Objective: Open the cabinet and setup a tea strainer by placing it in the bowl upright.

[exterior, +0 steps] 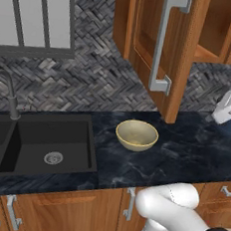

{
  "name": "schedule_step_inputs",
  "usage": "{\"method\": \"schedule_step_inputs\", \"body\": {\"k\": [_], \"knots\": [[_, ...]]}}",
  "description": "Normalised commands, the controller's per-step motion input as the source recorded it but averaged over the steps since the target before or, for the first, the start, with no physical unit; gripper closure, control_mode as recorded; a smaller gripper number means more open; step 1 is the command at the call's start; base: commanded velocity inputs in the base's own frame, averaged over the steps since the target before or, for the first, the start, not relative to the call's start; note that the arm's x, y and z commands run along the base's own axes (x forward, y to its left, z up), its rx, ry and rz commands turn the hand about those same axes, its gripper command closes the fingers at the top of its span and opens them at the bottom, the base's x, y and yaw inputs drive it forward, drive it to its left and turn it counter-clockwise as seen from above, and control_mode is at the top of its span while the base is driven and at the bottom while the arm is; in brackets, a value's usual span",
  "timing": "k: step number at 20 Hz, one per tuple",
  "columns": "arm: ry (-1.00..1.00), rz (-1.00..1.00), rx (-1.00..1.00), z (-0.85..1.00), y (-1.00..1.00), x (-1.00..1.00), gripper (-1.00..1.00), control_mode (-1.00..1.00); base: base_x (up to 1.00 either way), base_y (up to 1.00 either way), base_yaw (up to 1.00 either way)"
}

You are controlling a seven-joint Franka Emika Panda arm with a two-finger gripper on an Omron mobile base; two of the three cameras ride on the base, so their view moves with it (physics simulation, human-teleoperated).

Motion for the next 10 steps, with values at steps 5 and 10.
{"method": "schedule_step_inputs", "body": {"k": [5,10], "knots": [[-0.47,0.18,-0.29,0.05,-0.12,0.0,-1.0,-1.0,0.0,0.0,0.0],[-0.31,0.06,-0.27,0.33,0.0,0.01,-1.0,-1.0,0.0,0.0,0.0]]}}
